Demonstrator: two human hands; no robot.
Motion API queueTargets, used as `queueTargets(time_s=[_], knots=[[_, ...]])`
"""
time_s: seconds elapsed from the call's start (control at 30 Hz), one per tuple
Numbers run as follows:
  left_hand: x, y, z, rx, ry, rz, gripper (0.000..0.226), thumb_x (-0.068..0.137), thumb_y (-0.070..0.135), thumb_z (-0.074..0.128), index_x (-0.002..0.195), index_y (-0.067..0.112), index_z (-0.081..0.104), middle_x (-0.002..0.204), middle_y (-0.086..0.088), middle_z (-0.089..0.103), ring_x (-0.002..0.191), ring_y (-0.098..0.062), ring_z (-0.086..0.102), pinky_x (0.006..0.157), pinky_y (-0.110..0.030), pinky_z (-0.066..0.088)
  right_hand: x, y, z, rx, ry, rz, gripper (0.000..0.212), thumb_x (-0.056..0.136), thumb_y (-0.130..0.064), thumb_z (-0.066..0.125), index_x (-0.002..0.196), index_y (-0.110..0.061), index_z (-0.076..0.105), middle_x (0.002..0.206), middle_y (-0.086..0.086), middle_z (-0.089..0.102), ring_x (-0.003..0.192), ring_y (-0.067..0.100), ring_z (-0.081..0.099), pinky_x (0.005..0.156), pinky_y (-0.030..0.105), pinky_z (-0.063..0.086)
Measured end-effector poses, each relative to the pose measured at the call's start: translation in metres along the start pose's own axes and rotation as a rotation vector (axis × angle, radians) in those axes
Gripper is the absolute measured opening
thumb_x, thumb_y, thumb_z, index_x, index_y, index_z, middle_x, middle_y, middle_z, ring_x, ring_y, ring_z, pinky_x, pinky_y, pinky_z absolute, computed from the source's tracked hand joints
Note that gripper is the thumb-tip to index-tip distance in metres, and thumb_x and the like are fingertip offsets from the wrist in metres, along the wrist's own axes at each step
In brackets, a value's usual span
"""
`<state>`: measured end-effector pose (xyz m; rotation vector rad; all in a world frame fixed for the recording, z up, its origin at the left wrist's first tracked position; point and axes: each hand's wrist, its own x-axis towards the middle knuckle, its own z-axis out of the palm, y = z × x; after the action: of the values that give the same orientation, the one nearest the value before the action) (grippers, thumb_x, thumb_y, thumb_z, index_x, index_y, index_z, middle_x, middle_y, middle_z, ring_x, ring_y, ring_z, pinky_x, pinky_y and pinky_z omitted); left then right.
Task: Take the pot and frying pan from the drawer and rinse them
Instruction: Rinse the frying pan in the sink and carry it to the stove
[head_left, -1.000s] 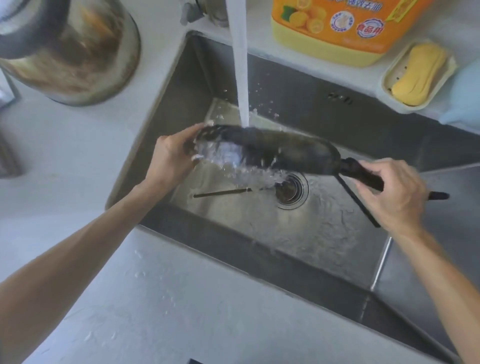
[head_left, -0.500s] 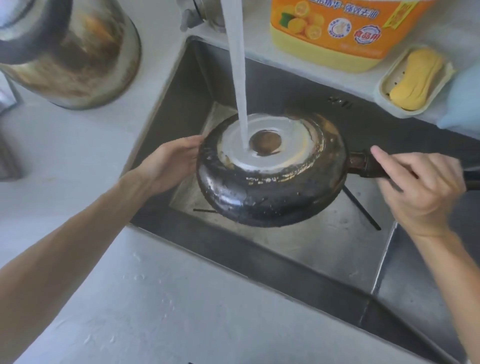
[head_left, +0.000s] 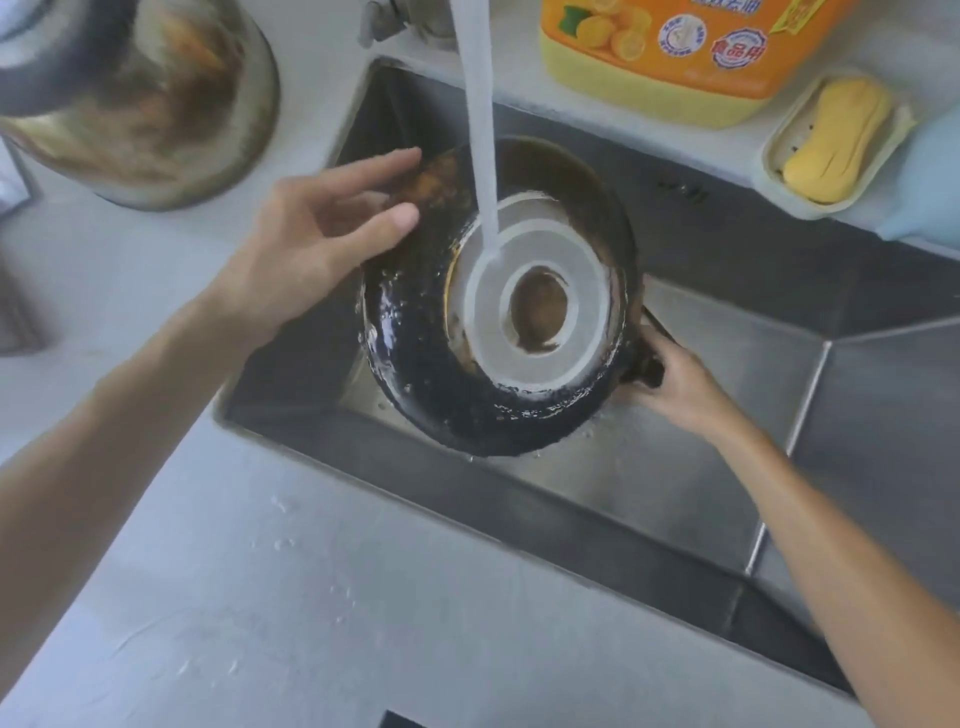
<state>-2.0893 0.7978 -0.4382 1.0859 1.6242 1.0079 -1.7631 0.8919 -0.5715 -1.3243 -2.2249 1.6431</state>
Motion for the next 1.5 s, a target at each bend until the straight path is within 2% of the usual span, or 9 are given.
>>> queueTargets(time_s=[0.23, 0.37, 0.5, 0.7, 0.93, 1.07, 1.17, 1.37, 1.5], knots=[[-0.002, 0.0, -0.022, 0.156, -0.235, -0.105, 0.099, 0.053, 0.061, 0.078, 0.14, 0.034, 0.038, 0.118, 0.024, 0.064, 0.109, 0.002, 0.06, 0.093, -0.015, 0.046, -0.009, -0.007, -0.004, 0.183, -0.12, 0.014, 0.043, 0.068, -0.062, 0.068, 0.106, -0.051, 0.053, 0.102, -0.022, 0.068, 0.096, -0.004, 0.061, 0.086, 0.012, 0.042], [-0.02, -0.022, -0.021, 0.122, -0.326, -0.157, 0.101, 0.045, 0.066, 0.079, 0.133, 0.049, 0.034, 0.111, 0.014, 0.068, 0.097, 0.001, 0.063, 0.084, -0.01, 0.047, -0.004, -0.009, -0.038, 0.226, -0.209, 0.052, 0.048, 0.057, -0.074, 0.067, 0.101, -0.055, 0.063, 0.101, -0.027, 0.068, 0.095, -0.009, 0.06, 0.081, 0.009, 0.046], [-0.027, -0.034, -0.006, 0.078, -0.362, -0.133, 0.055, 0.072, 0.051, 0.064, 0.122, 0.062, 0.043, 0.122, 0.022, 0.062, 0.115, 0.0, 0.057, 0.096, -0.014, 0.044, 0.001, -0.02, -0.063, 0.14, -0.212, 0.031, 0.029, 0.078, -0.058, 0.058, 0.105, -0.051, 0.063, 0.085, -0.019, 0.069, 0.075, -0.001, 0.059, 0.069, 0.015, 0.047], [-0.034, -0.061, 0.011, 0.159, -0.473, -0.171, 0.088, 0.079, 0.044, 0.066, 0.137, 0.059, 0.001, 0.126, 0.033, 0.05, 0.109, 0.006, 0.056, 0.089, -0.013, 0.047, 0.003, -0.052, -0.114, -0.34, -0.082, -0.106, 0.039, 0.071, -0.079, 0.046, 0.107, -0.066, 0.049, 0.11, -0.038, 0.06, 0.112, 0.009, 0.057, 0.101, 0.04, 0.043], [-0.028, -0.076, 0.018, 0.422, -0.336, -0.15, 0.12, 0.067, 0.037, 0.076, 0.145, 0.036, -0.014, 0.151, 0.015, 0.028, 0.104, 0.007, 0.054, 0.082, 0.002, 0.038, -0.022, -0.059, -0.102, -0.723, 0.189, -0.385, 0.045, 0.079, -0.056, 0.052, 0.117, -0.032, 0.058, 0.09, -0.001, 0.069, 0.077, 0.021, 0.057, 0.082, 0.036, 0.042], [-0.029, -0.052, -0.002, 0.565, -0.221, 0.011, 0.121, 0.057, 0.066, 0.073, 0.145, 0.043, -0.007, 0.125, 0.012, 0.049, 0.094, -0.006, 0.054, 0.092, -0.018, 0.044, -0.034, -0.035, -0.073, -0.482, 0.253, -0.302, 0.055, 0.073, -0.052, 0.062, 0.116, -0.018, 0.062, 0.098, -0.016, 0.062, 0.087, -0.007, 0.046, 0.087, 0.024, 0.036], [-0.03, -0.016, -0.019, 0.721, -0.223, 0.164, 0.113, 0.054, 0.062, 0.068, 0.146, 0.045, 0.004, 0.104, 0.03, 0.049, 0.087, -0.003, 0.05, 0.089, -0.006, 0.037, -0.04, -0.02, -0.039, -0.156, 0.182, -0.192, 0.044, 0.068, -0.066, 0.062, 0.109, -0.052, 0.054, 0.102, -0.044, 0.055, 0.095, -0.021, 0.049, 0.092, 0.006, 0.036], [-0.018, 0.019, -0.032, 0.49, -0.323, 0.028, 0.097, 0.046, 0.08, 0.067, 0.132, 0.064, 0.026, 0.093, 0.012, 0.064, 0.083, -0.002, 0.059, 0.086, -0.013, 0.047, -0.029, -0.006, 0.0, 0.115, -0.039, -0.145, 0.026, 0.078, -0.055, 0.06, 0.104, -0.056, 0.056, 0.103, -0.029, 0.065, 0.098, -0.008, 0.059, 0.087, 0.008, 0.042], [-0.013, -0.01, -0.037, 0.307, -0.229, -0.176, 0.104, 0.037, 0.089, 0.059, 0.132, 0.053, 0.034, 0.085, 0.014, 0.07, 0.073, 0.004, 0.062, 0.074, -0.003, 0.046, -0.017, -0.015, -0.01, 0.157, -0.074, -0.124, 0.032, 0.08, -0.068, 0.042, 0.105, -0.057, 0.057, 0.076, -0.027, 0.064, 0.069, 0.001, 0.053, 0.069, 0.005, 0.041]])
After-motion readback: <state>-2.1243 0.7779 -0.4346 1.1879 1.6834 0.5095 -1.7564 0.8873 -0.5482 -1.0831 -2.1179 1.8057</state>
